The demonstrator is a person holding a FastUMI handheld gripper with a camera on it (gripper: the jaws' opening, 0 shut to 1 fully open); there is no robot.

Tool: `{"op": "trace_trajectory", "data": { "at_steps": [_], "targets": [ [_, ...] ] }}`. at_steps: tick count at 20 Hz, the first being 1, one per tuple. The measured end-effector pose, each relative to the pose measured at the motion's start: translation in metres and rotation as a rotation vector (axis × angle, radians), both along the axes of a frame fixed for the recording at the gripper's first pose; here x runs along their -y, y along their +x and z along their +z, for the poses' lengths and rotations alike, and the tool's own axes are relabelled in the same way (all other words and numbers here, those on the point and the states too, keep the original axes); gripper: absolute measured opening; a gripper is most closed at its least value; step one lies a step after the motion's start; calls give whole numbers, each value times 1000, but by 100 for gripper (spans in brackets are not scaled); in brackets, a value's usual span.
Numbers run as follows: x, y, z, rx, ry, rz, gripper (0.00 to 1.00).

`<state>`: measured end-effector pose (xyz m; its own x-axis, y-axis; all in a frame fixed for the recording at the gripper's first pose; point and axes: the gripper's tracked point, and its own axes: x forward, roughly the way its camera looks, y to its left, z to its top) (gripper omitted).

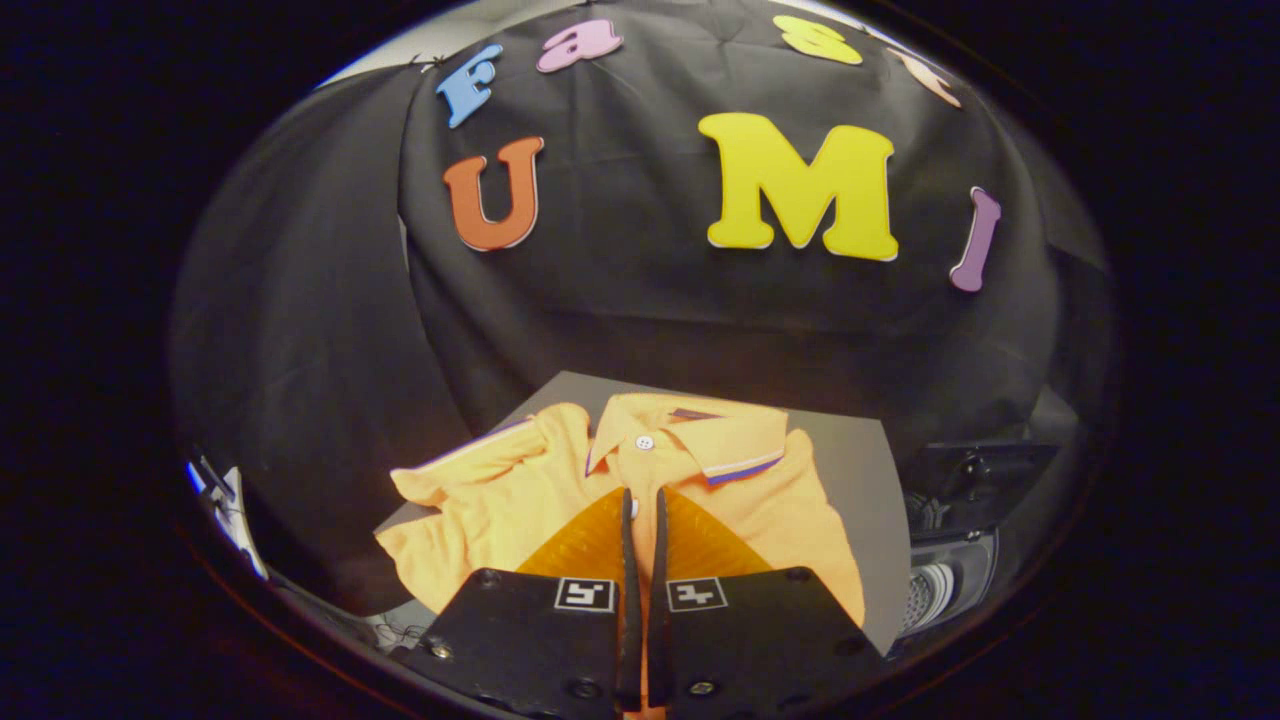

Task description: Put the clothes into the washing machine and then close the washing machine lid.

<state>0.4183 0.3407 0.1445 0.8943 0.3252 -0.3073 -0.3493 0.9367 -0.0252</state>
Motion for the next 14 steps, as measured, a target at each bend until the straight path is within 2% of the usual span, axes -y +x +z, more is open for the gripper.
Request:
{"op": "trace_trajectory", "data": {
  "at_steps": [10, 14],
  "targets": [
    [36, -87, 91, 211, 101, 10, 6],
    [64, -126, 121, 266, 141, -16, 6]
  ]
}}
